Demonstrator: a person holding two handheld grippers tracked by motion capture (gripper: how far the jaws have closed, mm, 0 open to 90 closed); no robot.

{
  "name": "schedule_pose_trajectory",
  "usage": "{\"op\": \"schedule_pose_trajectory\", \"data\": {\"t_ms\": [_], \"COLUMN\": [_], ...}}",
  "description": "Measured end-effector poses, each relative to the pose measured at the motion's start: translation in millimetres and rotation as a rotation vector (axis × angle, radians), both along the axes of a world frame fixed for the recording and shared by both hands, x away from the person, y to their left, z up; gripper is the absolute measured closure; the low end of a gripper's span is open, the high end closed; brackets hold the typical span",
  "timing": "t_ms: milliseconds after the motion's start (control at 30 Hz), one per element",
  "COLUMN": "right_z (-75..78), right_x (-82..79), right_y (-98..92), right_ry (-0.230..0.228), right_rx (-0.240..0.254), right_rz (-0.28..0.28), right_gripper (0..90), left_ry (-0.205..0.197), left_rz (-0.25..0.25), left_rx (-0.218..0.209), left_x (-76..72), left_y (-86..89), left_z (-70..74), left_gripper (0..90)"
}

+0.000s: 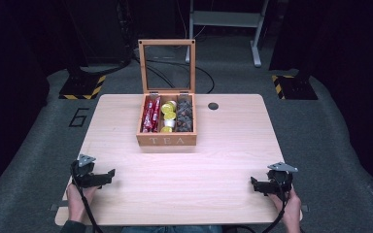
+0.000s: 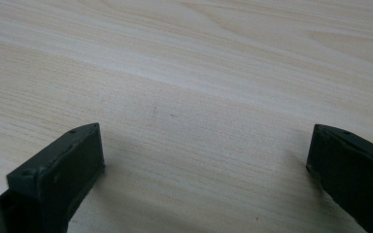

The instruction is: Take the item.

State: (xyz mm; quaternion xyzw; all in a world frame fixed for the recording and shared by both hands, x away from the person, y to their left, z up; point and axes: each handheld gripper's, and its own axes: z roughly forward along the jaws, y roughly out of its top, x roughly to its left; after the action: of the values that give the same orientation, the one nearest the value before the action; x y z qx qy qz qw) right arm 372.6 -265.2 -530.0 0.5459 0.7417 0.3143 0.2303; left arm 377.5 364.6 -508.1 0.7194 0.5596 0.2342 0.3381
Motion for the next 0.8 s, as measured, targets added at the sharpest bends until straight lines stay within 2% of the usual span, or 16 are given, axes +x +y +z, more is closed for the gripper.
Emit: {"op": "schedule_pose_trajectory", "data": {"t_ms": [133,200,333,433,733,800], "right_z": [0.1,0.1,0.1,0.1,0.1,0.1], "right_x": [-0.2,-0.2,-0.2,-0.1,-0.2,-0.2], "right_y": [0.2,0.2,0.2,0.2,0.2,0.2], "right_ry": [0.001,0.001,0.000,0.000,0.001,0.001], "right_rx": [-0.001,0.000,0.000,0.001,0.000,0.000], "right_rz": [-0.002,-0.002,-0.003,-0.004,-0.003,-0.003], "right_gripper": [0.0,0.0,0.0,0.0,0.0,0.0], "left_ry": [-0.003,-0.014,-0.010,-0.005,-0.003,-0.018], "left_rz": [-0.006,-0.012,-0.019,-0.026,-0.056,-0.055], "left_rx": [0.002,-0.011,-0.002,-0.015,0.003,-0.001], "left_x": [2.5,6.2,9.1,12.5,21.2,24.7], "left_y": [-2.2,-4.6,-8.4,-10.5,-16.7,-19.2], "left_z": [3.2,7.3,12.9,17.3,31.0,35.1], "left_gripper": [1.2,1.2,1.4,1.4,2.6,2.7]}}
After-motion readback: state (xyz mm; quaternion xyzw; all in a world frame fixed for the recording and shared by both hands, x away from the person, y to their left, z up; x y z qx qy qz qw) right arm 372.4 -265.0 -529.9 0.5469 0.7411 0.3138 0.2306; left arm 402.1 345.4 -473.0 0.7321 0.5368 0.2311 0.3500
